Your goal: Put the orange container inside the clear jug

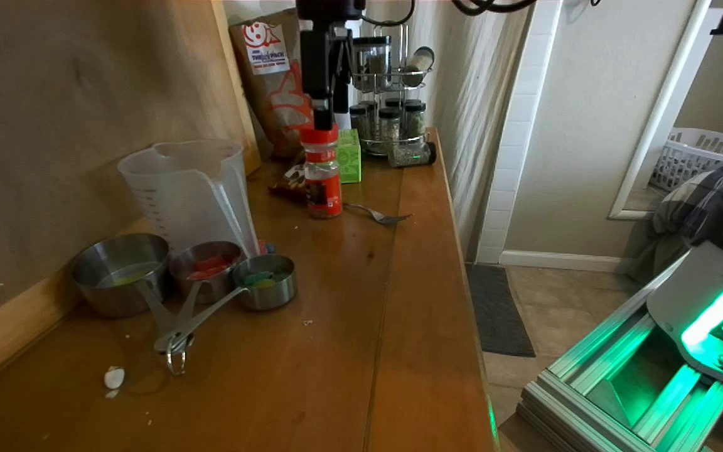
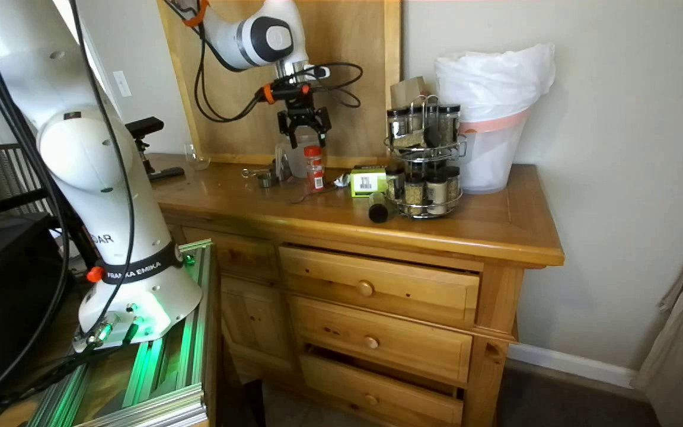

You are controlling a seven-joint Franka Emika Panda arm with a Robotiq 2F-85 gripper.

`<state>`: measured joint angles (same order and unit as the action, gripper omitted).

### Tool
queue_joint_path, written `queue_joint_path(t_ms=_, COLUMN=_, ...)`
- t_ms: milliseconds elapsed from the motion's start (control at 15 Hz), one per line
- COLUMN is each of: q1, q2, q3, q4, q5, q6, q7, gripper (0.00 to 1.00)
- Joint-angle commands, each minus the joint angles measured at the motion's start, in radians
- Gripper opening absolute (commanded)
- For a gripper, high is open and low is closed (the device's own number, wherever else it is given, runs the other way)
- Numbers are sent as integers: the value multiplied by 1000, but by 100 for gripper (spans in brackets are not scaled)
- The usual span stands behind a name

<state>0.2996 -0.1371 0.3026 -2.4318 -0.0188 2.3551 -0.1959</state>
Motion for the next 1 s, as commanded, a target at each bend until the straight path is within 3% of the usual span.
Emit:
queue_joint_path(t_ms=0, q1=7, q2=49, q3=6, q4=12, q5=-41, q6=65, q7=16, gripper=100)
queue_joint_path(t_ms=267, q1=10, q2=83, q3=6, q4=18, q5=-27, q6=115, q7=2, gripper=100)
queue_joint_path(t_ms=333, q1=9, q2=89, q3=6, q4=19, q5=-25, q6=123, q7=1, gripper=96)
queue_joint_path(t_ms=400, q1=8, q2=93, q3=6, q4=19, q5=-29, q6=128, q7=7, gripper=88)
queue_joint_path(t_ms=467, q1=7, q2=96, q3=6, q4=19, q5=-33, q6=133, q7=12, gripper=71)
queue_joint_path(t_ms=533, q1=6, q2=98, q3=6, q4=19, q5=-38, q6=134, q7=16, gripper=69)
queue_joint_path(t_ms=867, q1=8, q2=69, q3=6, q4=14, q5=-26, q6=93, q7=21, gripper=33)
queue_joint_path(t_ms=933, q1=10, q2=61, q3=7, q4=13, q5=-15, q6=86, q7=14, gripper=33)
